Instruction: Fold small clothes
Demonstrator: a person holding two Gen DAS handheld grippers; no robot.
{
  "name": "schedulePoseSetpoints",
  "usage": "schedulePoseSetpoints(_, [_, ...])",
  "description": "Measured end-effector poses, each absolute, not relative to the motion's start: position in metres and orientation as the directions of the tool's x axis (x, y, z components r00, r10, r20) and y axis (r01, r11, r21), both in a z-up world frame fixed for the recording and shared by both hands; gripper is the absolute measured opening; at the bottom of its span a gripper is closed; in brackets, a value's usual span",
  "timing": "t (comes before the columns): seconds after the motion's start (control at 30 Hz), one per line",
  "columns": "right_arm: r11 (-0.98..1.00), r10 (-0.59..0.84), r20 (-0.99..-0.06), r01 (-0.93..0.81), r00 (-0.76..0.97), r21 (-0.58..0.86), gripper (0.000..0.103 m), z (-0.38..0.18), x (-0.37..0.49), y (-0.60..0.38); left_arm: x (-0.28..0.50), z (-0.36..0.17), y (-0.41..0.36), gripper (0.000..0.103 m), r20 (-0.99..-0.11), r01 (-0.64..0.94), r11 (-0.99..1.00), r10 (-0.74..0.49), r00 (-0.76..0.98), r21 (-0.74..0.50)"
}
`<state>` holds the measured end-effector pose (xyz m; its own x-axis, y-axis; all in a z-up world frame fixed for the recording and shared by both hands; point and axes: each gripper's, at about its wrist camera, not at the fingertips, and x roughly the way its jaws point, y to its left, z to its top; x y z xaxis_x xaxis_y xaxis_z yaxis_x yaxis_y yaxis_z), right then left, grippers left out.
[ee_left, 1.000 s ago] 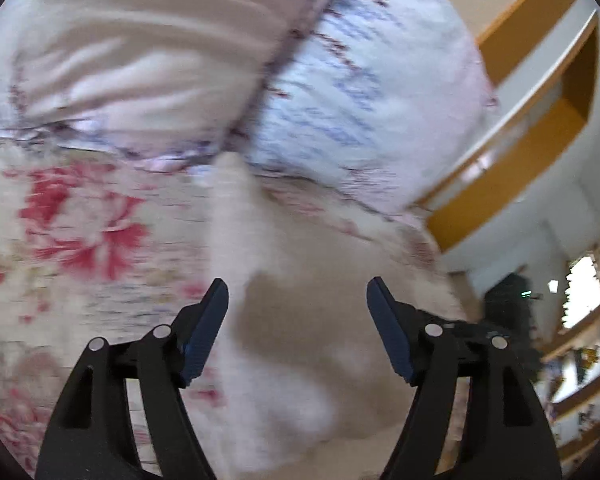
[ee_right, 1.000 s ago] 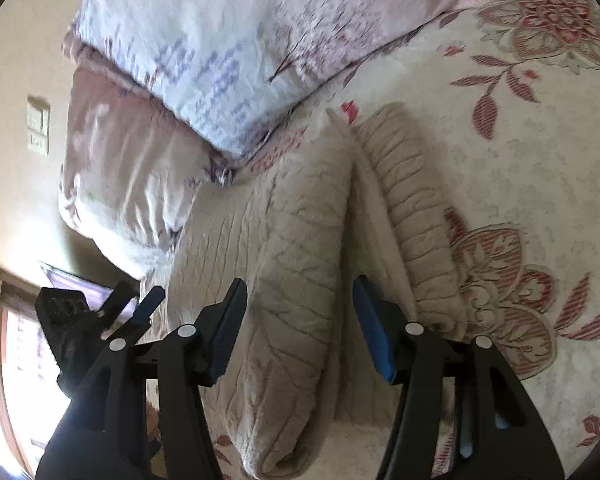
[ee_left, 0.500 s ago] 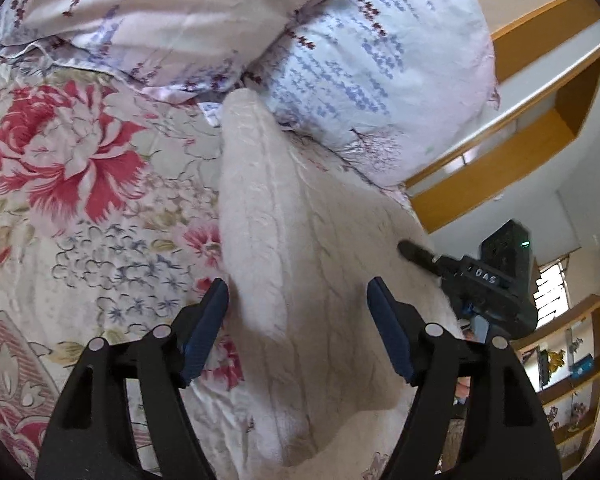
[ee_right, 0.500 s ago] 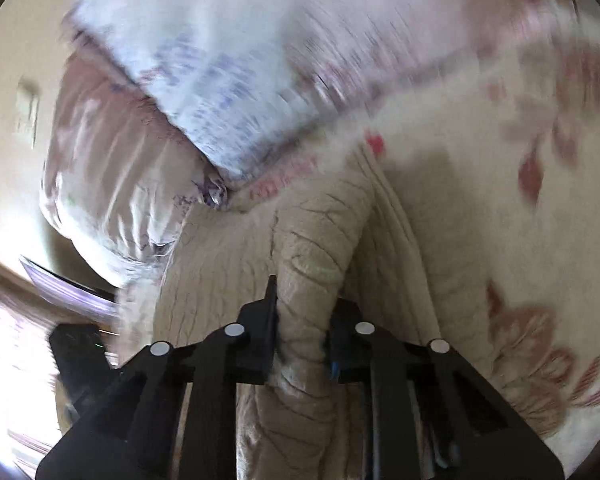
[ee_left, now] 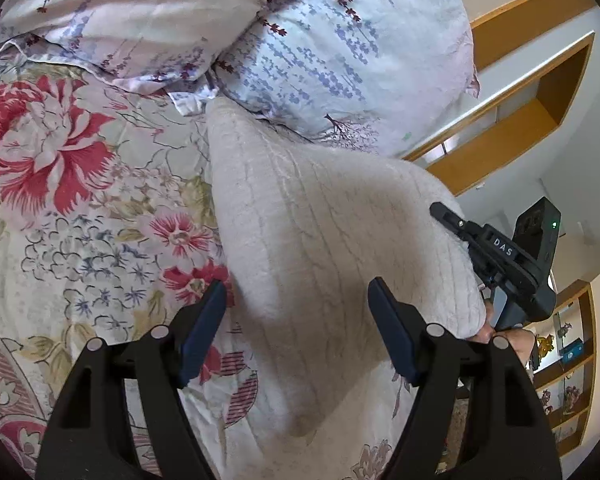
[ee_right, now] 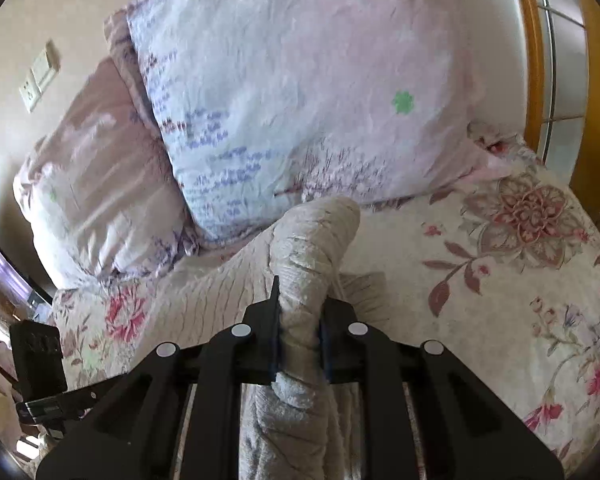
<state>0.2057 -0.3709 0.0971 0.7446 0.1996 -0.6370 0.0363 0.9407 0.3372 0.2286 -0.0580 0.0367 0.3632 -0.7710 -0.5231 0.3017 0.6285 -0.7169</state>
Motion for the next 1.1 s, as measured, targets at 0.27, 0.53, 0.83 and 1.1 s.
schedulePoseSetpoints(0.27, [0.895,0.218,-0.755,0.182,0.618,0.407,0.026,0.042,0.218,-0.405,0.228,0.035,-0.064,0.072,-0.531,0.301,0.614,-0.786,0.317,-0.730])
schedulePoseSetpoints(0.53, [0.834,0.325,-0.674,0.135,0.663,0.534,0.048,0.057,0.146,-0.421,0.211,0.040,-0.061,0.069,-0.560,0.262,0.633,-0.770,0.305,-0.728])
schedulePoseSetpoints(0.83, [0.850,0.361,-0.666,0.064,0.652,0.523,0.035,0.050,0.110,-0.400,0.184,0.040,-0.068,0.052,-0.614,0.260,0.682,-0.730,0.301,-0.683])
schedulePoseSetpoints(1.1, [0.869,0.349,-0.621,0.005,0.702,0.494,0.011,0.067,0.104,-0.387,0.186,0.025,-0.063,0.016,-0.624,0.231,0.686,-0.726,0.289,-0.691])
